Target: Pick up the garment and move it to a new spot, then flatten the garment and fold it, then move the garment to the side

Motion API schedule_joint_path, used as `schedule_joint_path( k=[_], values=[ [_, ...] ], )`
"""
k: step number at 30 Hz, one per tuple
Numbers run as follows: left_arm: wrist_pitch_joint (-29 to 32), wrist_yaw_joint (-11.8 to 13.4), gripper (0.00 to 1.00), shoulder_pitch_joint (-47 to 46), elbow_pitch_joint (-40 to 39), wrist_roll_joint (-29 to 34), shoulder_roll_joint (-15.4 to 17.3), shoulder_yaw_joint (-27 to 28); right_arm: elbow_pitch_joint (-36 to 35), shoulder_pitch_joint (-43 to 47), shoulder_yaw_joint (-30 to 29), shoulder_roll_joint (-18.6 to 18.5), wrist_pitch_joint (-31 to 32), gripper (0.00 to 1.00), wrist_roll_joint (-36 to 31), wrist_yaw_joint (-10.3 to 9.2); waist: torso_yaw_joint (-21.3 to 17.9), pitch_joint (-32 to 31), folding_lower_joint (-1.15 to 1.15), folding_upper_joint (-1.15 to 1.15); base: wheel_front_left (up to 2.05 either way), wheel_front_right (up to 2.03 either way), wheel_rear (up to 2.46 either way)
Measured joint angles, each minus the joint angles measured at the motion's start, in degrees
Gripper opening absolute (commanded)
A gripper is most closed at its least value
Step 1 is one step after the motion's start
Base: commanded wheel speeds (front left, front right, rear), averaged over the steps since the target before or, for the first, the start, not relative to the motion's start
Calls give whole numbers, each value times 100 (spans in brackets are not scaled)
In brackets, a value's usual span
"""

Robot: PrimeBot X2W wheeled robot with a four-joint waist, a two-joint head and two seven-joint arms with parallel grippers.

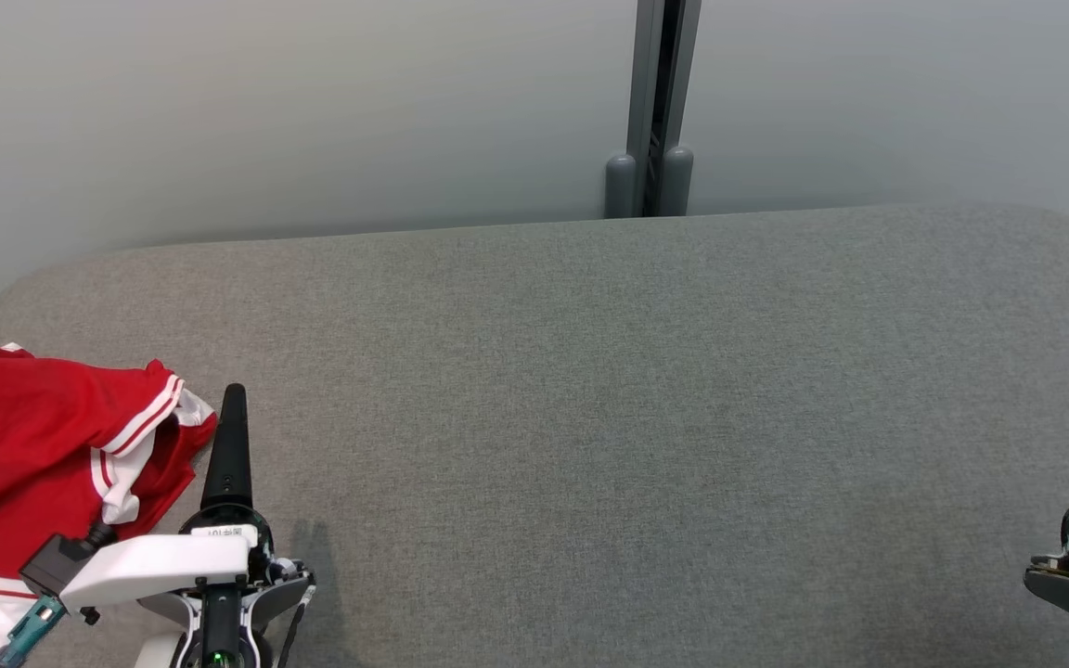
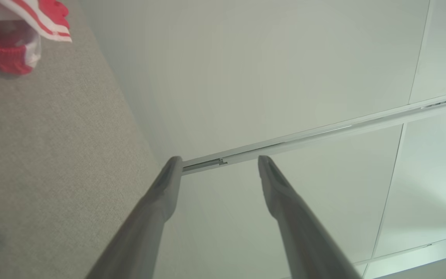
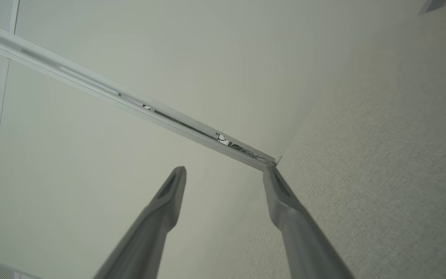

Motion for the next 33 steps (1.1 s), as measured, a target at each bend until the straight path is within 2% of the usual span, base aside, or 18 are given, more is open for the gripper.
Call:
schedule_joint_path(
  k=[14, 15, 16, 17, 20, 21, 24, 33],
  values=[
    [-145, 0, 100, 19, -899, 1637, 2, 421, -608, -210, 576, -79, -379, 100, -2247, 0, 32, 59, 0, 0, 0, 0, 0],
    [-145, 0, 100, 19, -899, 1637, 2, 421, -608, -210, 576, -79, -379, 100, -2247, 0, 32, 59, 0, 0, 0, 0, 0],
    [-174, 53, 100, 34, -1060, 1981, 1, 407, -704, -213, 687, -90, -430, 100, -2562, 1, 33, 72, 0, 0, 0, 0, 0],
    [-174, 53, 100, 34, -1060, 1981, 1, 407, -704, -213, 687, -90, -430, 100, -2562, 1, 33, 72, 0, 0, 0, 0, 0],
    [-205, 205, 100, 149, -1362, 2792, 3, 214, -769, -214, 865, -119, -526, 100, -3127, 1, 33, 98, 0, 0, 0, 0, 0],
    [-205, 205, 100, 149, -1362, 2792, 3, 214, -769, -214, 865, -119, -526, 100, -3127, 1, 33, 98, 0, 0, 0, 0, 0],
    [-226, 387, 100, 193, -1567, 3477, 2, -36, -862, -237, 991, -175, -592, 100, -3566, 1, 40, 117, 0, 0, 0, 0, 0],
    [-287, 1217, 100, 371, -1644, 5050, 8, -571, -872, -261, 1336, -182, -795, 100, -4467, 1, 84, 173, 0, 0, 0, 0, 0]
  ],
)
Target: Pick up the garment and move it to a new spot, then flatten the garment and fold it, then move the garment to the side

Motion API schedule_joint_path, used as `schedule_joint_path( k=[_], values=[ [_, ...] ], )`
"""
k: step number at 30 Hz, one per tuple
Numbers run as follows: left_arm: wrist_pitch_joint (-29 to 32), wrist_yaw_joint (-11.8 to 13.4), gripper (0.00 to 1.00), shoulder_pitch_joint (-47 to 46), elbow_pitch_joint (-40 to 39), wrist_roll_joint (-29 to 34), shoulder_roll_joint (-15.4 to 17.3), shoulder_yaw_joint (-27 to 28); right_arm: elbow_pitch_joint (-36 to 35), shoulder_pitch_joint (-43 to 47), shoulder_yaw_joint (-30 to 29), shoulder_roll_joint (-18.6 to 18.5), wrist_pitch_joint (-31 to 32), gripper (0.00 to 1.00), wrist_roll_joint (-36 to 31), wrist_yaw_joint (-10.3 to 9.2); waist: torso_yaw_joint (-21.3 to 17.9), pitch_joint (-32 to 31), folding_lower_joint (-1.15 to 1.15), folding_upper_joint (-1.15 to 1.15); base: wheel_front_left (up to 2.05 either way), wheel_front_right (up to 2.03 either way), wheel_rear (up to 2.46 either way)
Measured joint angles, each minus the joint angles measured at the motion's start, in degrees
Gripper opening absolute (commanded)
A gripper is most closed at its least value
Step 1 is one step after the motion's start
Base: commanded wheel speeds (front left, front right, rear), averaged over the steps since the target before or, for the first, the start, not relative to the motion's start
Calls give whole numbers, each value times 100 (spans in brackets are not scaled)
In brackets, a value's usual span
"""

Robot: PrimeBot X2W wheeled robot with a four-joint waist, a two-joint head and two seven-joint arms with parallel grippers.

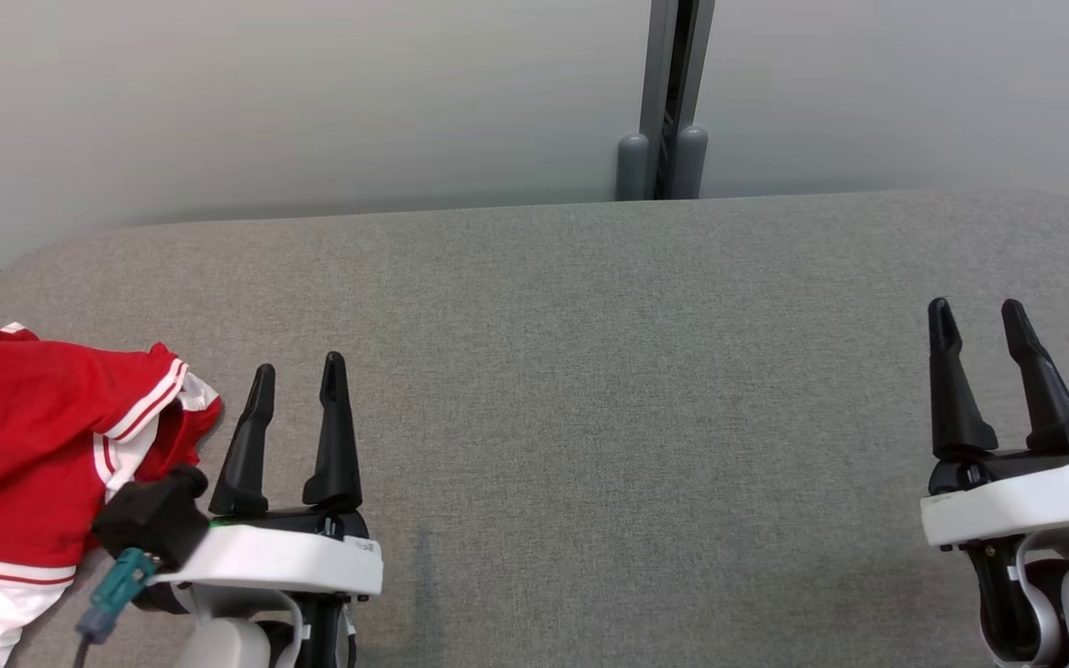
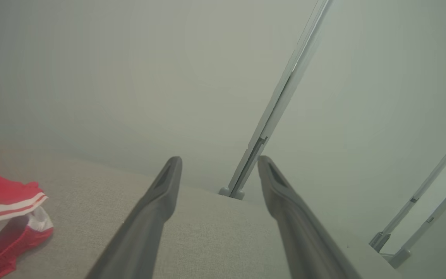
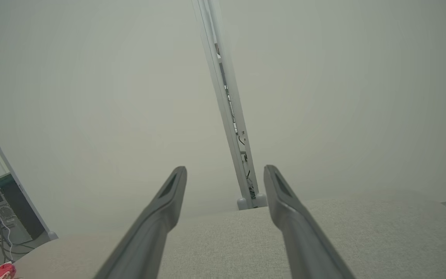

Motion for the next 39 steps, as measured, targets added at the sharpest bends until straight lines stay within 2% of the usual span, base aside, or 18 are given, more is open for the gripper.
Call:
schedule_joint_path(
  k=[6, 11, 15, 26, 39],
  values=[
    [-59, 398, 100, 2, 81, 837, 12, -245, 185, 0, 194, 16, -130, 100, -481, 1, 19, 28, 0, 0, 0, 0, 0],
    [-99, 634, 100, 11, 268, 1294, 112, -482, 417, 0, 314, 54, -240, 100, -720, 1, 12, 44, 0, 0, 0, 0, 0],
    [-123, 743, 100, 12, 331, 1434, 145, -577, 655, 1, 378, 76, -320, 100, -762, 1, 8, 52, 0, 0, 0, 0, 0],
    [-198, 714, 100, 107, 589, 1710, 113, -490, 1066, -17, 539, 99, -520, 100, -1088, 1, 6, 88, 0, 0, 0, 0, 0],
    [-291, 654, 100, 240, 534, 2269, 30, -286, 1146, -60, 720, 94, -725, 100, -1168, 1, 19, 103, 0, 0, 0, 0, 0]
  ],
)
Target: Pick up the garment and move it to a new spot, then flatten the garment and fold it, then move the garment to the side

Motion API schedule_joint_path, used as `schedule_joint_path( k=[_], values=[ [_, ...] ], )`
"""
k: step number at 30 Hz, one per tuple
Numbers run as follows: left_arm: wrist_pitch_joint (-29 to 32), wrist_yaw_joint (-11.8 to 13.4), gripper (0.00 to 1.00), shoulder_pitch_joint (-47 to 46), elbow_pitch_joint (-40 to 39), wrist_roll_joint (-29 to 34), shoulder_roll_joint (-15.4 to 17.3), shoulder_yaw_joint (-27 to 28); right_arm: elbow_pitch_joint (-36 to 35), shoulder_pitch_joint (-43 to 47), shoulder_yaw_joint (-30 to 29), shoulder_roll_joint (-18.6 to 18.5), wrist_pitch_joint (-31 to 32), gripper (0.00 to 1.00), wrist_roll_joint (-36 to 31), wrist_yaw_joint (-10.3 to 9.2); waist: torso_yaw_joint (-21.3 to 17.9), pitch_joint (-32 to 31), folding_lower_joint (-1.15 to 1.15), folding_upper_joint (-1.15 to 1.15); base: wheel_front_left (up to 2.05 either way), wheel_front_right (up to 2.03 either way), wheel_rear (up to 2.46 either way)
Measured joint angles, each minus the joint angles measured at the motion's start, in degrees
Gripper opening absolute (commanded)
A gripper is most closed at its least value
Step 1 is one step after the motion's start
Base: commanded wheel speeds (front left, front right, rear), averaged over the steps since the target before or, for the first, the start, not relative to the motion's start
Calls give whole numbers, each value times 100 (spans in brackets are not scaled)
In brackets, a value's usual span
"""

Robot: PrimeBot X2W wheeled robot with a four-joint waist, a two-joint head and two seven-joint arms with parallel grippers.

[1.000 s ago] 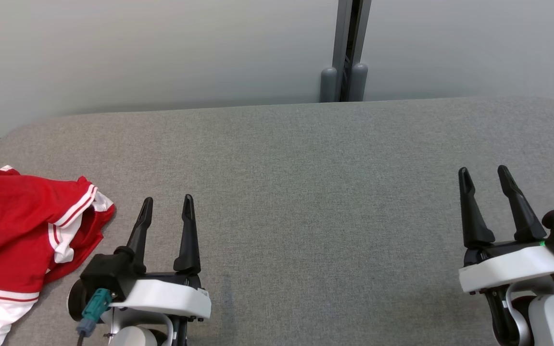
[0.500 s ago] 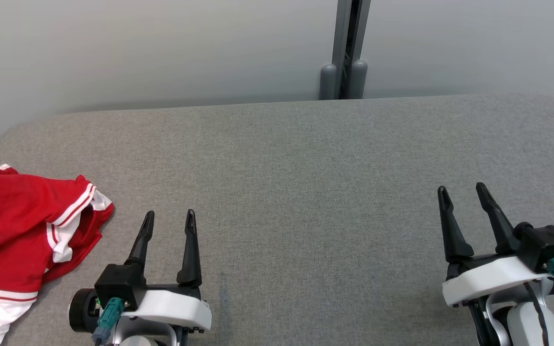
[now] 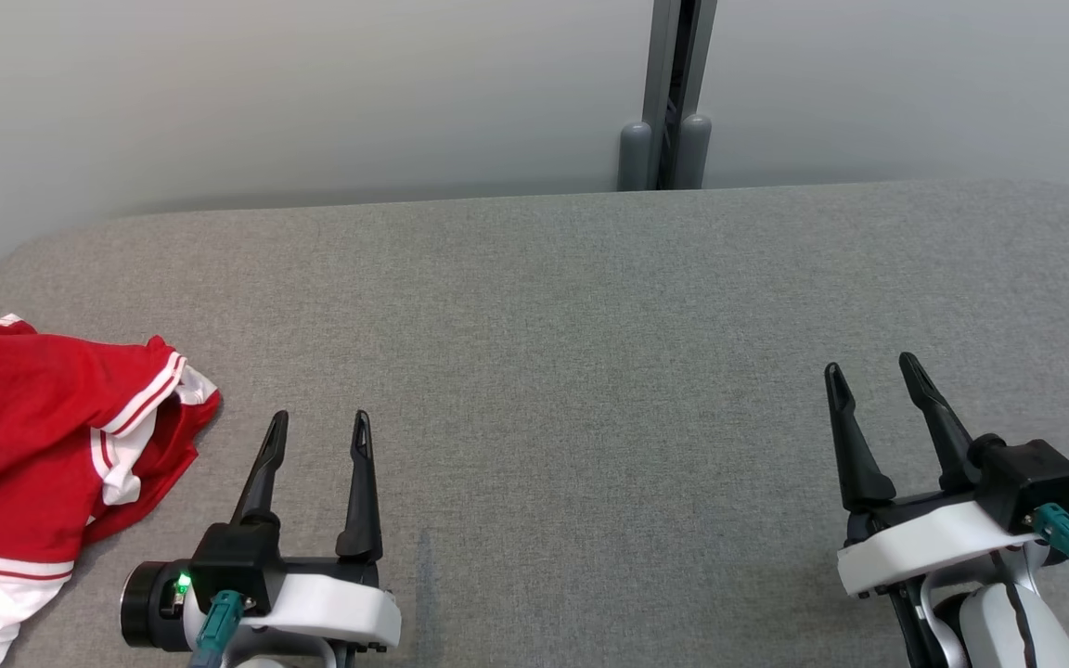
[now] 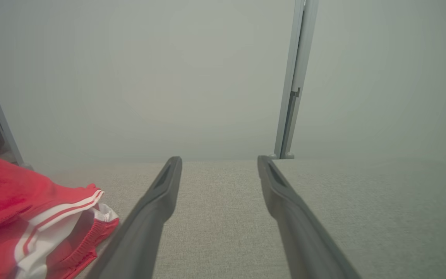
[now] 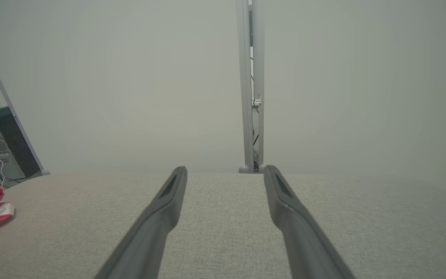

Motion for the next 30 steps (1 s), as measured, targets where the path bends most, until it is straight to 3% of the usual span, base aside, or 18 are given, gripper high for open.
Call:
schedule_joint_path(
  k=[17, 30],
  values=[
    [-76, -9, 100, 120, -59, 502, -20, 81, 220, -5, 153, -8, -245, 100, -391, 1, 0, 60, 0, 0, 0, 0, 0],
    [-76, -23, 100, 120, -24, 486, -22, 19, 266, -5, 101, -10, -245, 100, -321, 5, 27, 59, 0, 0, 0, 0, 0]
  ],
)
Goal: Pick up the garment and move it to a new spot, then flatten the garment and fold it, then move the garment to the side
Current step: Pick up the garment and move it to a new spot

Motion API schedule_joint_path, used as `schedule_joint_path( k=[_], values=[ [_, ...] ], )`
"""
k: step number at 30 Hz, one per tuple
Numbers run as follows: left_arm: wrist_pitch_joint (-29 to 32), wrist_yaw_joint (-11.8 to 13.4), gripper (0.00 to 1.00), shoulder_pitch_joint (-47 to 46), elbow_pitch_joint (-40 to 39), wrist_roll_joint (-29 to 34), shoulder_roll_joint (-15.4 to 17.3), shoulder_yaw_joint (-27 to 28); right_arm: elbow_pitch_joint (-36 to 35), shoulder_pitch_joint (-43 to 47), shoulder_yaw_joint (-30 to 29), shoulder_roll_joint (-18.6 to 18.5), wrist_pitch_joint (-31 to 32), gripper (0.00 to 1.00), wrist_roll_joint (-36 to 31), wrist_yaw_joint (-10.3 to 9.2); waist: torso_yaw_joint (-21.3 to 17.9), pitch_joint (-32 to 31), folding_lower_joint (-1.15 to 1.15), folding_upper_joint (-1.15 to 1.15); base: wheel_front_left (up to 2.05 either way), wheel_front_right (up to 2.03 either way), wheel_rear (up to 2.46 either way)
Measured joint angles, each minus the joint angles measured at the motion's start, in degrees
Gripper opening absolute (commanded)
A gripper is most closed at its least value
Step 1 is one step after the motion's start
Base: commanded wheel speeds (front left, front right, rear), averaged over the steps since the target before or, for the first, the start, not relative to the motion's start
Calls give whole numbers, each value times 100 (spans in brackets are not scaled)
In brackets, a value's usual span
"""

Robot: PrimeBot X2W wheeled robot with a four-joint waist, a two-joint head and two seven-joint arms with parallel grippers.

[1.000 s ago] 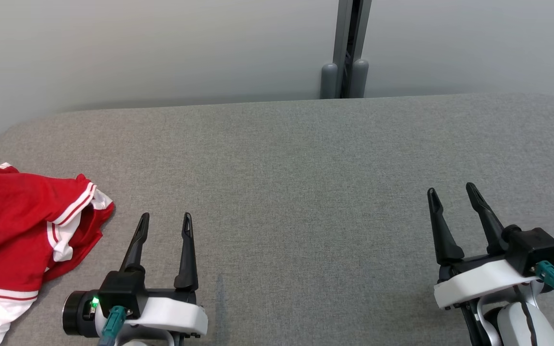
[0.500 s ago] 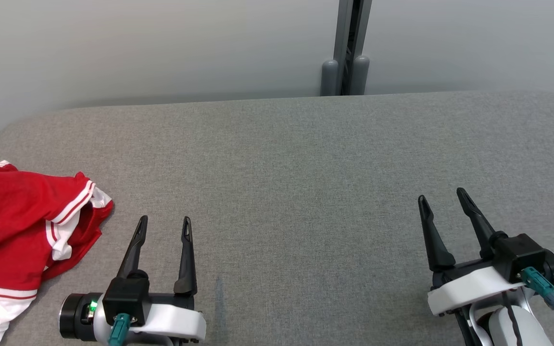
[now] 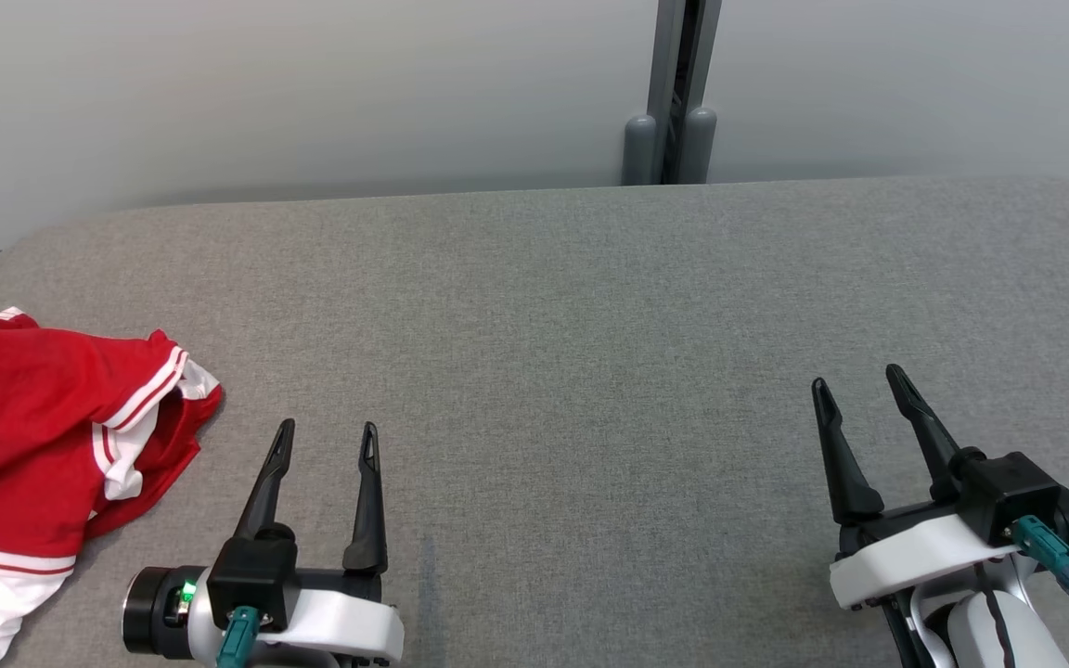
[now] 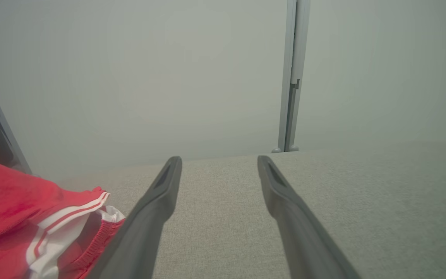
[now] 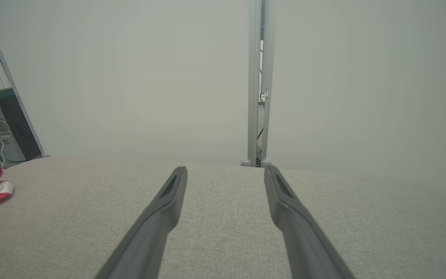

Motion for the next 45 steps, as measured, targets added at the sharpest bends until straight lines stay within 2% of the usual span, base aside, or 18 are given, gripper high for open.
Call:
schedule_joint_path(
  k=[7, 14, 36, 40, 45],
  values=[
    [-1, -42, 100, -52, 16, 5, -2, -2, -3, 1, 88, -4, -15, 100, 41, 0, 167, 42, 0, 0, 0, 0, 0],
    [-1, -43, 100, -54, 21, 48, -1, 82, -59, 3, 218, -5, -15, 100, 63, 0, 577, 52, 0, 0, 0, 0, 0],
    [-8, -153, 100, 266, -81, 314, 0, 288, -38, 158, 800, 0, -15, 100, 207, 1, 2569, -220, 0, 0, 0, 0, 0],
    [-8, -141, 100, 336, -88, 313, 0, 287, -7, 207, 845, -2, -15, 100, 241, 1, 2766, -272, 0, 0, 0, 0, 0],
    [-8, -90, 100, 336, -130, 263, -2, 296, 36, 166, 883, -2, -15, 100, 231, 1, 2805, -242, 0, 0, 0, 0, 0]
  ],
)
